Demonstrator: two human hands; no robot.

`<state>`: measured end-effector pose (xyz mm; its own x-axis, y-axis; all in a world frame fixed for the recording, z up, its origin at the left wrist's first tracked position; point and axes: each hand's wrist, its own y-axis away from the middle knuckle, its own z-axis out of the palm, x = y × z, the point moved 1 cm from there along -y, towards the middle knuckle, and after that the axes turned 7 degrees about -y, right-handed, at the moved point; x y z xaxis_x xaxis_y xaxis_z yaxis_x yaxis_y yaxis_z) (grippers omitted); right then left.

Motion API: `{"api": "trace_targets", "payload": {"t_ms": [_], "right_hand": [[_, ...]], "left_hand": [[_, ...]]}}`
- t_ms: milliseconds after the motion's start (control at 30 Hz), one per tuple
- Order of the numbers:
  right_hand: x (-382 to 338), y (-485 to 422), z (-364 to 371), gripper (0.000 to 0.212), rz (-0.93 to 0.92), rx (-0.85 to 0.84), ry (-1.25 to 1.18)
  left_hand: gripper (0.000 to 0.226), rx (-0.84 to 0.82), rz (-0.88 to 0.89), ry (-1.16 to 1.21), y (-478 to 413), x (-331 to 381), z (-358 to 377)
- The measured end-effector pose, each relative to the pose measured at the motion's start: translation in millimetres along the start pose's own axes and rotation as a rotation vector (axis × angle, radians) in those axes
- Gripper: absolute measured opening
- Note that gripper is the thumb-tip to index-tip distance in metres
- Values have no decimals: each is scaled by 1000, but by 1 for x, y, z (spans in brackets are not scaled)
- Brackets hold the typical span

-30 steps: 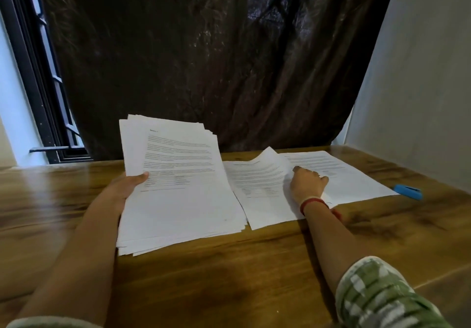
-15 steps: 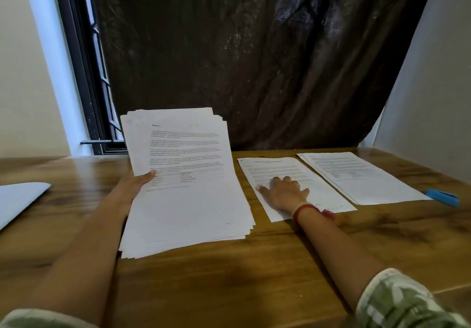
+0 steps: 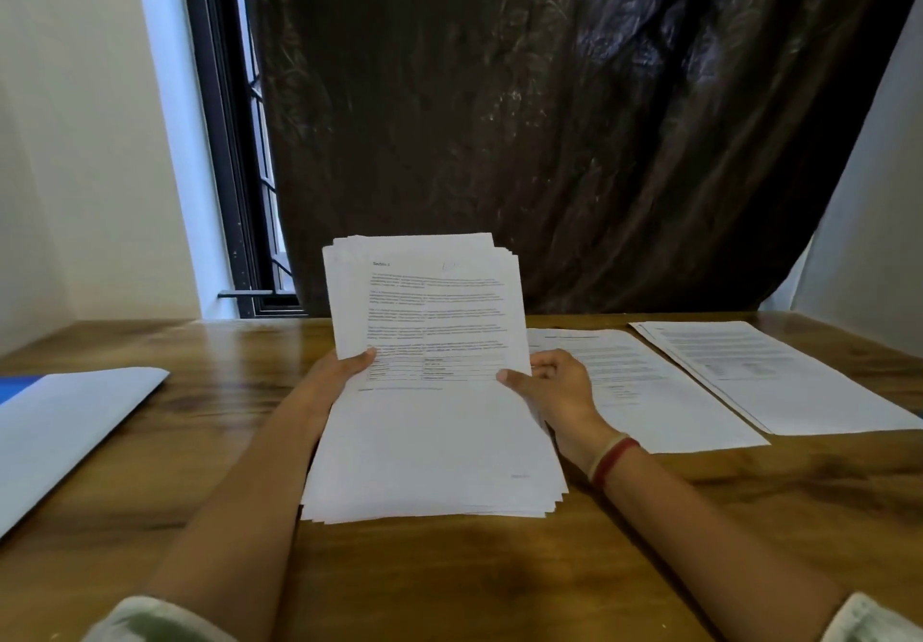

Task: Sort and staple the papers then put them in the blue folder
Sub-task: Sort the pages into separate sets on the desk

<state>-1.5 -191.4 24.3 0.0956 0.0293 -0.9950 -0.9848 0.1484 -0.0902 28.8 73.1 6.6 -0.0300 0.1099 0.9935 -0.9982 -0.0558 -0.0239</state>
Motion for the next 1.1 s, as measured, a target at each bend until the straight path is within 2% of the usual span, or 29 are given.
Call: {"api": "trace_targets", "payload": {"t_ms": [133, 233, 300, 367, 467, 633, 767, 900, 967, 1033, 1100], "right_hand": [[5, -5, -6, 20, 19, 64, 11], [-3, -8, -13, 16, 8, 37, 81], [-10, -18, -30, 11, -71, 49, 279], [-20, -30, -60, 19, -137, 139, 679], [-25, -46, -107, 28, -81, 282, 942], [-7, -58, -147, 43, 68, 480, 1058], [3, -68, -152, 47, 18, 512, 1182], [12, -75, -149, 65, 6, 486, 1271], [12, -75, -147, 68, -42, 488, 1310], [5, -73, -142, 62, -174, 523, 1312], [-4, -68, -127, 50, -364, 494, 1136]], "left_hand": [[35, -5, -8, -23, -3, -3, -1], [36, 6, -6, -48, -5, -4, -3], [33, 28, 6, -52, -7, -4, -3], [34, 30, 8, -32, -10, -6, 0], [36, -7, 3, -57, -14, -10, 4], [35, -22, 5, -56, -14, -7, 5], [32, -16, -6, -3, -8, -5, -3], [39, -3, -21, 16, -9, -4, -15], [39, -6, -19, 12, -10, -4, -13], [38, -11, -21, 12, -9, -3, -9], [36, -18, -27, 16, -6, -2, -5]]}}
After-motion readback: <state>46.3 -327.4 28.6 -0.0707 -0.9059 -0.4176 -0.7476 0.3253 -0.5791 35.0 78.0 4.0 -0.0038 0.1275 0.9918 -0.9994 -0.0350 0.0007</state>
